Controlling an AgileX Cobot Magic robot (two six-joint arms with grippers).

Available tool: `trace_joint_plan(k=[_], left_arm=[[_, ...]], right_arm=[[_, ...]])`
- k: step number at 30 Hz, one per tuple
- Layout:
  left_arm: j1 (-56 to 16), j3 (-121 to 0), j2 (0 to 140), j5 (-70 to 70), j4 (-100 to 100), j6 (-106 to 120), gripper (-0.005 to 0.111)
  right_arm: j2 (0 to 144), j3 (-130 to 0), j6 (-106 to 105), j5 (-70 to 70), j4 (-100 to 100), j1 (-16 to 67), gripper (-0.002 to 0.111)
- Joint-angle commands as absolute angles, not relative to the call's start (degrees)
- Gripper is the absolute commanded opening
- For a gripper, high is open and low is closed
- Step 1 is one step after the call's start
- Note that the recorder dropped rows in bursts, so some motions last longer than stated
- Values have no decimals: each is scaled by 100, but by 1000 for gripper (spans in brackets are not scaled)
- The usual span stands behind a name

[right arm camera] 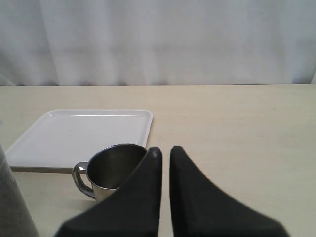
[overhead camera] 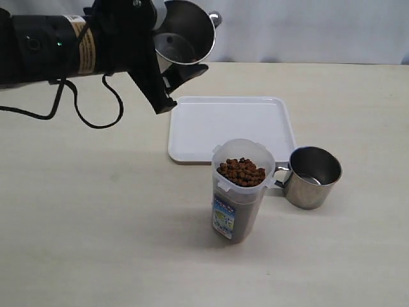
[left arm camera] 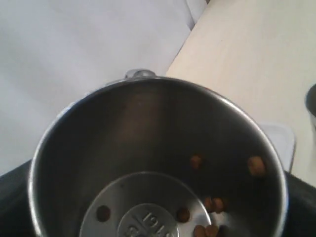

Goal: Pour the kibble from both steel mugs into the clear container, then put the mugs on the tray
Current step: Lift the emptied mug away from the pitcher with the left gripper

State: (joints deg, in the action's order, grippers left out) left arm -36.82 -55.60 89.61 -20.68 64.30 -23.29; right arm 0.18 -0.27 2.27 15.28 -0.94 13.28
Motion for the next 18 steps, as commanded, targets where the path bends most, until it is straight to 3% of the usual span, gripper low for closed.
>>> trace_joint_plan(k=[1, 8, 18], left_arm=[[-3158, -5662, 9737, -2931, 6379, -2866, 0], [-2567, -6498, 10926, -3893, 7492, -4923, 0], [-2546, -7597, 12566, -4713, 7888, -5552, 0]], right_arm=[[0, 0, 230, 1502, -86, 1345, 4], [0, 0, 230, 1502, -86, 1345, 4], [0, 0, 230, 1502, -86, 1345, 4]])
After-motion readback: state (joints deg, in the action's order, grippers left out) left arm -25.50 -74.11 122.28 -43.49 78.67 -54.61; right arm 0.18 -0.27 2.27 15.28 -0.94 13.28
